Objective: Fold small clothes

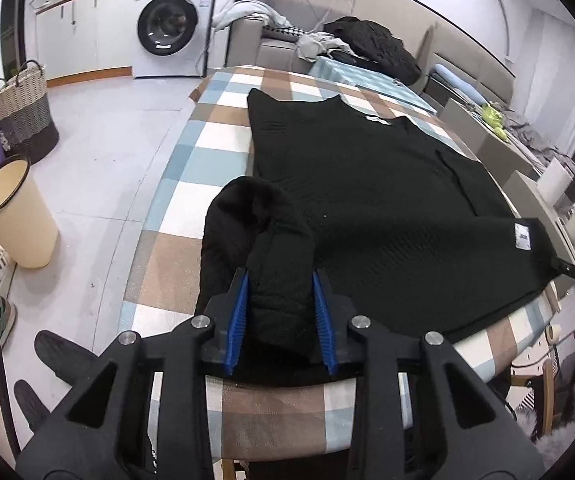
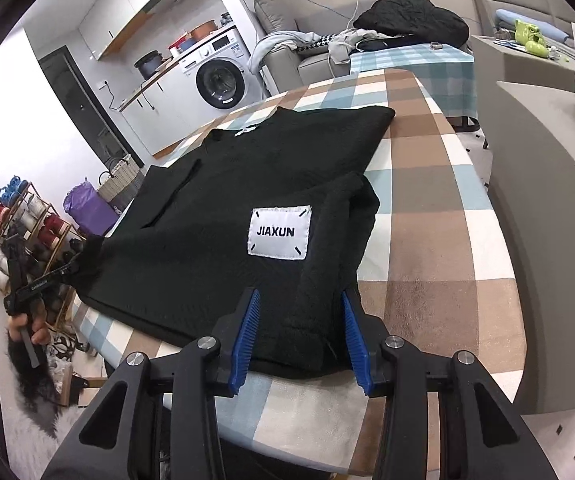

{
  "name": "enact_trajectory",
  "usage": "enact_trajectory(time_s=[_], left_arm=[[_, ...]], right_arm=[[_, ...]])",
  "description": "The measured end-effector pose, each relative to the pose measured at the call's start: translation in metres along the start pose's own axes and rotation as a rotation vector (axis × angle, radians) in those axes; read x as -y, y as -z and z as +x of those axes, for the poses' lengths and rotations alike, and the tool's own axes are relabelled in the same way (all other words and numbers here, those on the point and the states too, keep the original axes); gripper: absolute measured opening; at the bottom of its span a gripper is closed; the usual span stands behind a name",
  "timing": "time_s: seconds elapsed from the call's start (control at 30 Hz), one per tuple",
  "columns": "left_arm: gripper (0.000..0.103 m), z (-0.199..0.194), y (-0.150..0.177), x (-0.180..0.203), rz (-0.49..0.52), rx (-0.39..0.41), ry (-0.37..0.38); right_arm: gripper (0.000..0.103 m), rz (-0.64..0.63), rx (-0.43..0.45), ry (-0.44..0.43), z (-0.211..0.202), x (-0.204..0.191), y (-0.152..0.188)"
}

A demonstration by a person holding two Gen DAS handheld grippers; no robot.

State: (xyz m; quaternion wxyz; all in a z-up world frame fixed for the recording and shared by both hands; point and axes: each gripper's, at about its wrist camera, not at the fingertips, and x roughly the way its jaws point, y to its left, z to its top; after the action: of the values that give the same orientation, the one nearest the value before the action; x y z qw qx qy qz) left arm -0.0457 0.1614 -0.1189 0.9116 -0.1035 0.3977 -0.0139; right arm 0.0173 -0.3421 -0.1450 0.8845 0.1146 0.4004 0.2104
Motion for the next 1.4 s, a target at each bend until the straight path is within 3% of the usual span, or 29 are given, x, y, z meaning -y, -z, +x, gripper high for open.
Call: enact_trajectory(time_s=[0.1, 0.2, 0.33, 0.57, 0.8, 0.97, 1.03, 1.2, 1.4], left_arm=[[0.015, 0.002, 0.000, 0.001, -0.013, 0.020, 0.000], [0.010, 0.004, 0.000, -0.002, -0.035, 0.031, -0.013], [0.010, -0.009, -0.006, -0.009, -0.067, 0.078, -0.014], [0.010, -0.041, -0.026, -0.015, -0.110, 0.174, 0.030], [0.010, -0.047, -0.045, -0.013, -0.118, 0.199, 0.048], [0.010, -0.050, -0.047, -0.014, -0.124, 0.203, 0.052], [0.010, -0.051, -0.048, -0.015, -0.131, 0.206, 0.054], [0.010, -0.057, -0.051, -0.019, -0.141, 0.224, 0.058], [0.010, -0.060, -0.052, -0.020, -0.140, 0.220, 0.055]], right_arm=[[0.039, -0.016, 0.015, 0.021, 0.000, -0.004, -0.001], [0.016, -0.029, 0.020, 0.098, 0.007, -0.003, -0.004], [0.012, -0.022, 0.042, 0.138, 0.002, 0.002, -0.006], [0.012, -0.085, 0.134, 0.119, -0.025, -0.021, -0.024], [0.012, -0.110, 0.032, 0.153, -0.011, -0.024, -0.033], [0.018, -0.069, 0.039, 0.038, -0.019, -0.015, -0.019], [0.029, -0.049, 0.055, -0.021, -0.024, -0.014, -0.016], [0.038, -0.006, 0.068, -0.140, -0.030, -0.012, -0.017], [0.038, -0.032, -0.032, -0.032, -0.014, -0.010, -0.006]])
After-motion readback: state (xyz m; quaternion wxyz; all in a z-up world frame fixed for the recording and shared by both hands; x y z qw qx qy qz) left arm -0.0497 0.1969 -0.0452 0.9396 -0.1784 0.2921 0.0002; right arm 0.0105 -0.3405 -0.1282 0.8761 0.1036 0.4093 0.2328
